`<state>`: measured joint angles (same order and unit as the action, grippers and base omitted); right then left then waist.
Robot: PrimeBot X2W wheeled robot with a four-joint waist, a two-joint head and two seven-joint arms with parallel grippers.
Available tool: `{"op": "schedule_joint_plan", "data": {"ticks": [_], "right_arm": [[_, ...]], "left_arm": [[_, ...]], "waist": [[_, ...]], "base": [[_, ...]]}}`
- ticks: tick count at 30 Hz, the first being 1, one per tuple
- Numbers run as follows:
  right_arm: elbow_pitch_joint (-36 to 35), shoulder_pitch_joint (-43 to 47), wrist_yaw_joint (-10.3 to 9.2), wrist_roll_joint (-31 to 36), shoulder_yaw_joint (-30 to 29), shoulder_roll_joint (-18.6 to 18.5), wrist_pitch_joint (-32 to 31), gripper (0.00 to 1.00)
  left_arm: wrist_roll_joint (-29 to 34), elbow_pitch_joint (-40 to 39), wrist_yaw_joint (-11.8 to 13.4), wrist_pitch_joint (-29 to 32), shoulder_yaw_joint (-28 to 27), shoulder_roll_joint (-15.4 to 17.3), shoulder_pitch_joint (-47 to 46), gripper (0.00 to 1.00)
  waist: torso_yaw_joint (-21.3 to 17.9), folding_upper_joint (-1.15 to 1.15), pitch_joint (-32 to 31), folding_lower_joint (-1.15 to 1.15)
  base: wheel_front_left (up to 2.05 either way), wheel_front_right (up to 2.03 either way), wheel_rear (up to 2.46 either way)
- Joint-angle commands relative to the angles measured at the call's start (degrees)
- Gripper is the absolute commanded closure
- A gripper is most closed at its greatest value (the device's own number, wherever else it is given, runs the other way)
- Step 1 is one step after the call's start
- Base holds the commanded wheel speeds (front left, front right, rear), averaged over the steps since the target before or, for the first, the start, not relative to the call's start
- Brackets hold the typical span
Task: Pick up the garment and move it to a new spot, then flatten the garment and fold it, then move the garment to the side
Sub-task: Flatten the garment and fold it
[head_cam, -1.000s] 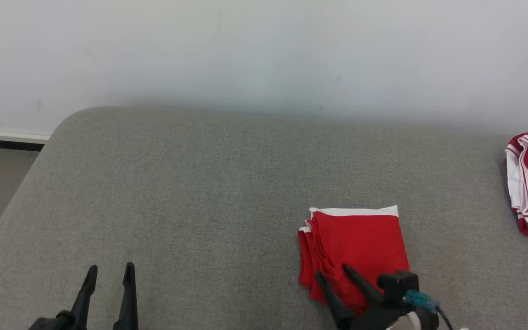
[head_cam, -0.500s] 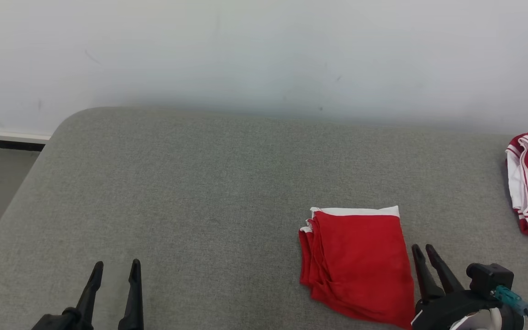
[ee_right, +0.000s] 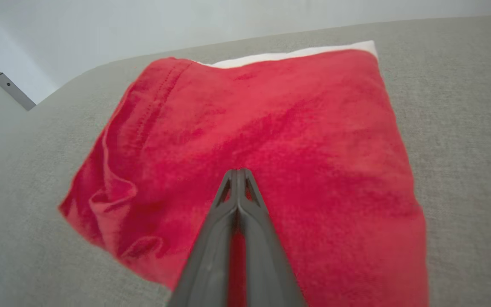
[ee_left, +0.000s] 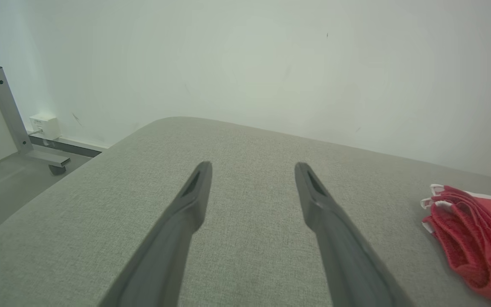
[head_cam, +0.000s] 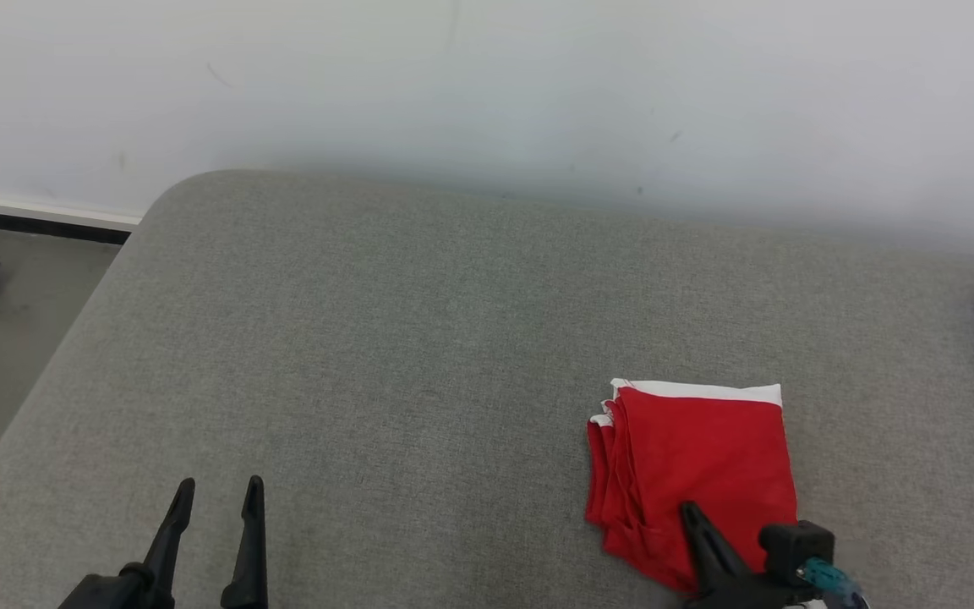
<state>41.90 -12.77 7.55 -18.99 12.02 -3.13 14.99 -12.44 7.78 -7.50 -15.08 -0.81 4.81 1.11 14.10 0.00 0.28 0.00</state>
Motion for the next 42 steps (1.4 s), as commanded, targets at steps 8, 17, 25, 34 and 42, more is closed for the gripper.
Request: {"op": "schedule_joint_plan", "data": {"ticks": [8, 17, 25, 34, 42], "right_arm": [[-3.05, -1.09, -0.16, -8.15, 14.46, 0.19, 0.24, 1.0], [-10.22, -0.82, -0.16, -4.79, 12.32, 0.2, 0.24, 1.0], [-18.96, 3.57, -0.16, 2.71, 3.07, -1.55, 0.13, 1.0], [-26.19, 10.84, -0.16, 6.87, -3.87, -5.78, 0.14, 0.71], [-29.92, 15.22, -0.16, 7.3, -7.37, -6.29, 0.13, 0.0]], "left_arm": [[0.06, 0.7, 0.08, -0.08, 0.5, 0.05, -0.91, 0.0], [0.46, 0.31, 0.08, -0.08, 0.32, -0.21, 0.23, 0.0], [1.24, 0.1, 0.08, -0.08, 0.1, -0.25, 0.25, 0.0], [2.01, 0.24, 0.08, -0.08, -1.58, -0.8, 2.32, 0.0], [2.34, 0.11, 0.08, -0.08, -2.94, -0.11, 5.73, 0.0]], "waist": [[0.46, 0.0, -0.1, 0.0], [-4.06, 0.0, -1.65, 0.0], [-10.43, 0.0, -3.39, 0.0], [-15.11, 0.0, -5.8, 0.0], [-16.73, 0.0, -7.25, 0.0]], "base": [[0.0, 0.0, 0.0], [0.0, 0.0, 0.0], [0.0, 0.0, 0.0], [0.0, 0.0, 0.0], [0.0, 0.0, 0.0]]}}
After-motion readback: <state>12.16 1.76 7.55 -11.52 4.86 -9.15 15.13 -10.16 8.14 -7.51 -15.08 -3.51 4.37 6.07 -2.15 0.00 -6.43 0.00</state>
